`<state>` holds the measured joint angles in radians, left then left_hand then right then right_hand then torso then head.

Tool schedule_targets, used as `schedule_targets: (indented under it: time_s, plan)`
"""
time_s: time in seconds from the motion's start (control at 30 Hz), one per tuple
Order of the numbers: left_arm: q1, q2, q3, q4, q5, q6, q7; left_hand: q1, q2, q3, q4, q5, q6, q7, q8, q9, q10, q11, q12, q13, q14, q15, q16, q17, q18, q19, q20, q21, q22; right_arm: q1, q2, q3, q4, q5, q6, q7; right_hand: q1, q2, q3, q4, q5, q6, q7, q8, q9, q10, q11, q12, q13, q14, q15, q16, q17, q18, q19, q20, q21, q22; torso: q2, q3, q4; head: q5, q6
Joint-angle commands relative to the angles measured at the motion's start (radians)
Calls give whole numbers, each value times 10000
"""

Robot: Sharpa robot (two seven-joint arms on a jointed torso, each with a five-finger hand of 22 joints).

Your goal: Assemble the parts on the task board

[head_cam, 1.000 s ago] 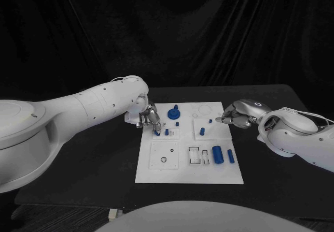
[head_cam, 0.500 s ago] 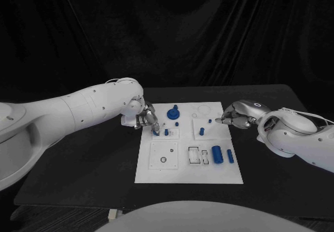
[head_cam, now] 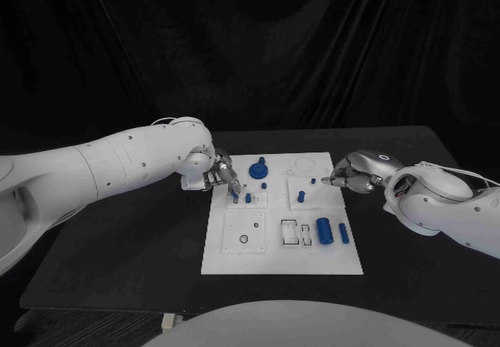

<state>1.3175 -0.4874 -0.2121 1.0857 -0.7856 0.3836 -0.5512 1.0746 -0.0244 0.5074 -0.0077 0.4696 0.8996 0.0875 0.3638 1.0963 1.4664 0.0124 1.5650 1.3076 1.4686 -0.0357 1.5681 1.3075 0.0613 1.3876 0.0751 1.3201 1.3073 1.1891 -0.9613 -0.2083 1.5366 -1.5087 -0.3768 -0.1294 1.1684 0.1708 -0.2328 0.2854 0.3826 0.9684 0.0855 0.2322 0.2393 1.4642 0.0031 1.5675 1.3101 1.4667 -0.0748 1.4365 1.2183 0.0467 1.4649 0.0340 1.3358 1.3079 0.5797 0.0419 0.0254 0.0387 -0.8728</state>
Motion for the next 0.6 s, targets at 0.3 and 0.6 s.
schedule_targets:
  time_s: [0.3, 0.6]
  plan:
    - [19, -251, 3, 403, -1550, -1440, -115, -270, -17, 965, -1076, -49, 68, -248, 177, 181, 1044, -198, 58, 2632, 1022, -166, 27, 2633, -3, 234, -118, 183, 1826, -28, 4, 6, 4, -24, 26, -125, 103, -7, -24, -30, 45, 55, 18, -33, 14, 1066, 72, 33, 2607, 447, 60, -32, -8, 126, 195, 63, -39, 1814, 36, -5, 8, -26, 2]
    - [-39, -439, 0, 814, -1675, -1594, -153, -325, -13, 971, -1056, -37, 123, -279, 197, 183, 1044, -231, 58, 2632, 1022, -200, 27, 2633, 3, 236, -152, 154, 1814, -29, 29, 5, -4, -24, 38, -136, 115, -16, -31, -32, 49, 55, 18, -37, 15, 1066, 73, 33, 2607, 445, 58, -39, -21, 129, 190, 64, -56, 1809, 36, 2, 2, 1, 2]
